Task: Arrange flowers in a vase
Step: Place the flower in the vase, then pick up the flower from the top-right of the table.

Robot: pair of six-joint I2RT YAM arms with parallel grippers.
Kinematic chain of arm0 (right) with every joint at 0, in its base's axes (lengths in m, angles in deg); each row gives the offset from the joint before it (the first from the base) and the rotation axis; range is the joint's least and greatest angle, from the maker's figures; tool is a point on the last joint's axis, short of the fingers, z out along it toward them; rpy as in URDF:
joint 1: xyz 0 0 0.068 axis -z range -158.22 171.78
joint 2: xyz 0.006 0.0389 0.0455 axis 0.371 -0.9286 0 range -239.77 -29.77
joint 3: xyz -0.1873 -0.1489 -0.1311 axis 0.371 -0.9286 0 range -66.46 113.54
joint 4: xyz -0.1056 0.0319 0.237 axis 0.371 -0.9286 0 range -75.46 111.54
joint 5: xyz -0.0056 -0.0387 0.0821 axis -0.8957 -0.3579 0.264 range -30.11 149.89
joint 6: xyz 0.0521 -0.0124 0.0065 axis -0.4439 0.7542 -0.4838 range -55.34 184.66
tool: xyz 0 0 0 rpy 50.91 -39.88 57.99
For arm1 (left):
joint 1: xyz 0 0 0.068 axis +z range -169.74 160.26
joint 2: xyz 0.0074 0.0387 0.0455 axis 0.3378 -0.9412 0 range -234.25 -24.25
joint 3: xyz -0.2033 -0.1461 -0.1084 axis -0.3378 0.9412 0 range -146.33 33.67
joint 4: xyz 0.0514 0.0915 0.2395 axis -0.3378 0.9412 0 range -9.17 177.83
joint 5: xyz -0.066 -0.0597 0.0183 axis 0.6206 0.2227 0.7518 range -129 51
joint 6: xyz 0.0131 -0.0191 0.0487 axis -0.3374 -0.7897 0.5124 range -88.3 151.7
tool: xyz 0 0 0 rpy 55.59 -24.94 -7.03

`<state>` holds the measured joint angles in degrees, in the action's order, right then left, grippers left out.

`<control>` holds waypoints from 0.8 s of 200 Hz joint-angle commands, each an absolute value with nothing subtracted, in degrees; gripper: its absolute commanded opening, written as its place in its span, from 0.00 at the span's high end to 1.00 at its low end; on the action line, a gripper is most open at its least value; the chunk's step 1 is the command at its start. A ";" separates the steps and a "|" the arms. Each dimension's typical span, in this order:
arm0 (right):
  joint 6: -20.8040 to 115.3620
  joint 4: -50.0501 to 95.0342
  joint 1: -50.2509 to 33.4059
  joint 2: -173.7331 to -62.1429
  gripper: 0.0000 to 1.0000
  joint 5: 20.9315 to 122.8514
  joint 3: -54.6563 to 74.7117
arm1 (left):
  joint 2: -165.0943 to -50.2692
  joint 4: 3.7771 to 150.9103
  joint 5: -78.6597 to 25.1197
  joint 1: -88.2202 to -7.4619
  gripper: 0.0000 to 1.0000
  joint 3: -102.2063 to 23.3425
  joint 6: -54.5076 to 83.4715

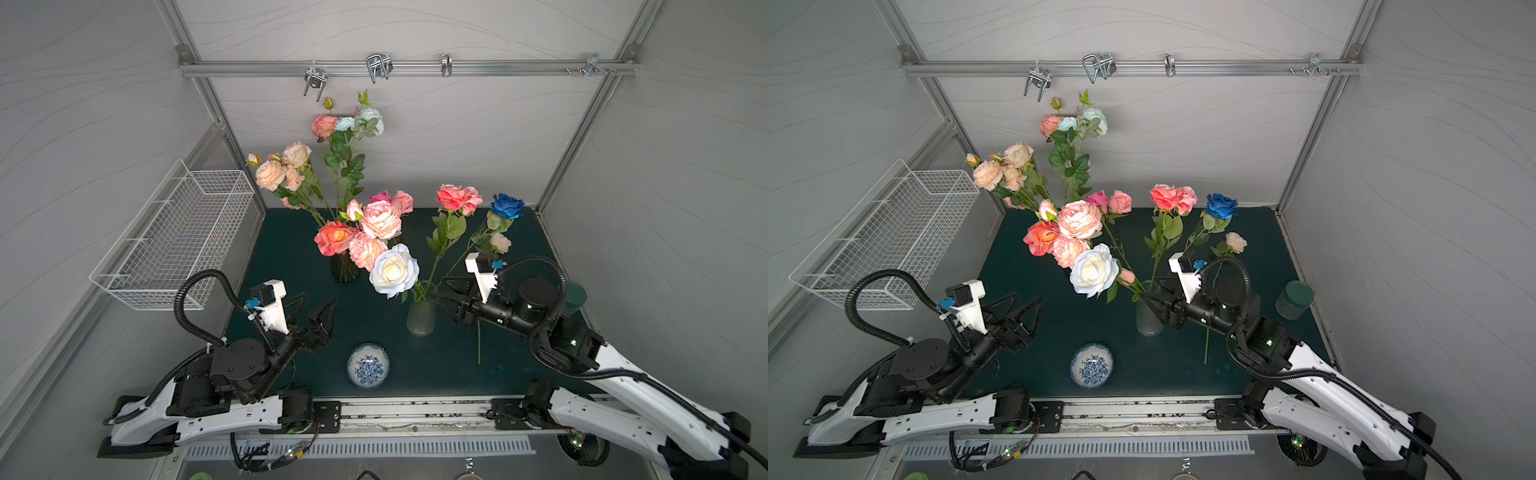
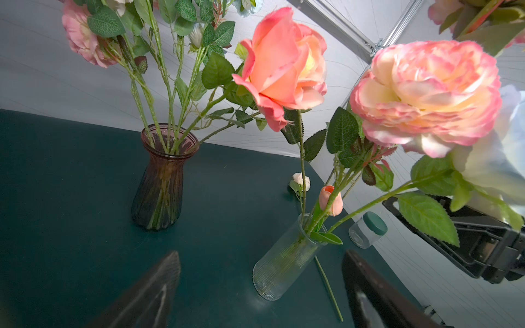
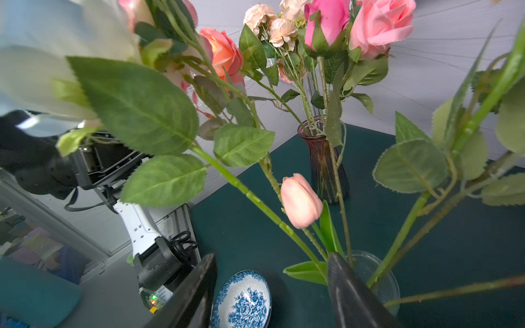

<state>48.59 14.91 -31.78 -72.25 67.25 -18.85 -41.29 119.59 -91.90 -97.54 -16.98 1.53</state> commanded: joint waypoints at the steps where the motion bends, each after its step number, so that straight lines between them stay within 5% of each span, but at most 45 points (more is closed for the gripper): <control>1: 47.18 4.52 -32.52 -67.83 0.36 68.19 -18.32 | -41.23 116.30 -92.58 -97.64 0.08 -17.17 2.56; 88: 34.39 -14.29 -32.26 -59.69 0.37 52.59 -33.68 | -38.01 114.82 -93.13 -97.64 0.08 -15.09 4.80; 130: 33.09 -4.71 -3.12 -73.01 0.39 68.11 -39.31 | -36.49 116.09 -92.84 -97.62 0.08 -14.91 4.13; 160: 32.96 5.44 7.96 -87.92 0.34 62.87 -36.21 | -35.92 117.17 -92.39 -97.62 0.08 -15.08 3.32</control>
